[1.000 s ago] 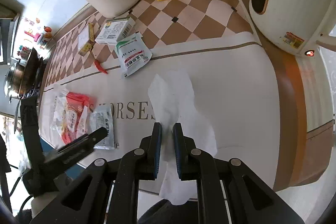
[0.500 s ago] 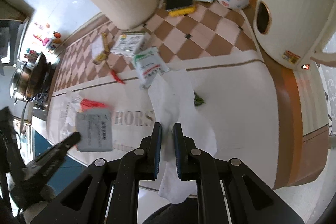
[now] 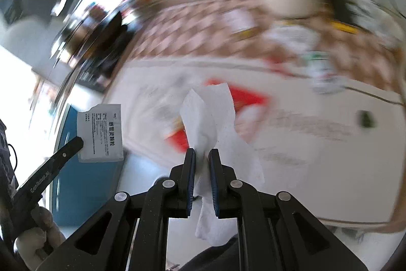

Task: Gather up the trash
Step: 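Carry tissue and sachet to the bin and open both tools over it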

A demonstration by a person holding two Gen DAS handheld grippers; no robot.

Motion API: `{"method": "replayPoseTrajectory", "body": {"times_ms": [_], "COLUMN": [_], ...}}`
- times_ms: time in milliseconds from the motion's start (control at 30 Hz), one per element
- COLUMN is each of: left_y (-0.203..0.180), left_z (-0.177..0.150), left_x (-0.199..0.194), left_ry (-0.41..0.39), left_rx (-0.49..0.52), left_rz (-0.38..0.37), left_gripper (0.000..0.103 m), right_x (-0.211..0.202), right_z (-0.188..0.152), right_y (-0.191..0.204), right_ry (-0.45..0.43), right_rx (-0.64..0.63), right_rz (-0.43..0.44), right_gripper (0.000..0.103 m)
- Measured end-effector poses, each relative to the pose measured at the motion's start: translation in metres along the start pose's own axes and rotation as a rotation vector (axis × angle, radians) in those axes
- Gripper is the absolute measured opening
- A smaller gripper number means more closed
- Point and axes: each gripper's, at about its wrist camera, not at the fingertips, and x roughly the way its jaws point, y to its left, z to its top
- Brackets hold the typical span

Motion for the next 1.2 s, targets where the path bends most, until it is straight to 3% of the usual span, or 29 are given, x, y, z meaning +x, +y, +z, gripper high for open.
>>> {"method": "replayPoseTrajectory", "body": {"times_ms": [200,433,667,800,933,1067,1133,1200], "left_y": [0.147,0.278,0.370,0.402,0.423,0.439,0.438,0.436], "left_z": [-0.051,-0.137,-0.241,-0.289,-0.321,-0.343,-0.348,-0.351], "left_x": [0.027,0.145,0.310,0.389,0.437,0.448,0.444,0.434], "left_ry": [0.102,0.275,0.382,0.426,0.466,0.478,0.480,0.462], "left_rx": [-0.189,-0.373,-0.569,-0.609,-0.642,-0.677,-0.655,-0.633], "left_rz": [0.104,0.152,0.112,0.109,0.125,0.134,0.191,0.252], "left_gripper": [0.000,0.000,0.000,0.000,0.001,0.004,0.006,0.036], "right_x": [0.100,0.277,0.484,0.600,0.688,0.735,0.746,0.750], "right_z": [-0.049,-0.138,-0.221,-0.266,-0.301,-0.316,-0.317,-0.316], "right_y": [0.132,0.224,0.226,0.214,0.196,0.185,0.191,0.196], "right_ry": [0.166,0.386,0.550,0.615,0.673,0.716,0.713,0.715], "right_rx": [-0.178,-0.289,-0.315,-0.365,-0.398,-0.384,-0.399,-0.417], "right_rz": [0.087,0.134,0.165,0.171,0.148,0.156,0.152,0.137], "right_gripper": [0.012,0.012,0.012,0.012,0.013,0.013,0.022,0.059]}}
